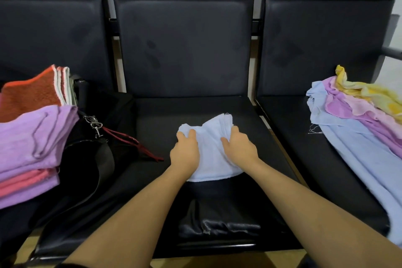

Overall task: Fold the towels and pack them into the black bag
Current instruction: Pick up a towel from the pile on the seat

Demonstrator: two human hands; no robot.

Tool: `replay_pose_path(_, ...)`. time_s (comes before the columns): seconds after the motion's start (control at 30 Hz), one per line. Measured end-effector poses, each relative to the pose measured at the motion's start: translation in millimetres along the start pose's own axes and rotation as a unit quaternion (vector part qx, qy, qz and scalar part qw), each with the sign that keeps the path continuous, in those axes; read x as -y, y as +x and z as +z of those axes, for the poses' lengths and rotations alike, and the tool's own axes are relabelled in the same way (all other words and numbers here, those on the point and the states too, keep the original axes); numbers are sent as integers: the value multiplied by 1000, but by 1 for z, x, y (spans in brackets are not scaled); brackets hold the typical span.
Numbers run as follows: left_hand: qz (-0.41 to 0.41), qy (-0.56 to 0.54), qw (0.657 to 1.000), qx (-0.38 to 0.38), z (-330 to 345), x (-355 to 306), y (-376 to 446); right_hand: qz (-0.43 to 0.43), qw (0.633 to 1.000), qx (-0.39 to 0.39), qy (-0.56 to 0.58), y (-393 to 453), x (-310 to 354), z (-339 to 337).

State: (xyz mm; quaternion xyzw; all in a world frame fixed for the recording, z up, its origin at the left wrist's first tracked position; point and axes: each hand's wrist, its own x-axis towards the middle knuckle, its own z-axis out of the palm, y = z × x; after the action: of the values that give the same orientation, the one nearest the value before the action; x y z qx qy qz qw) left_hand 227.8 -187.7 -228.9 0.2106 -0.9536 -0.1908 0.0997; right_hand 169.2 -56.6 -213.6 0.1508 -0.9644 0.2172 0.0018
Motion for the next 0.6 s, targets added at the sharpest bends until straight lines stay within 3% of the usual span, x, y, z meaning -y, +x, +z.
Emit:
replay_pose_path(0.23, 10, -1, 997, -73, -56, -1, -17, -79, 995, -54, 29, -8, 38, -44)
replay_pose_path(0.43, 2, 151, 978, -141, -117, 13, -31, -137, 985, -103, 33, -26, 86, -65)
replay_pose_path(0.6, -8, 212, 960, -183, -175, 44, -36, -169, 978, -121, 19, -37, 148, -76)
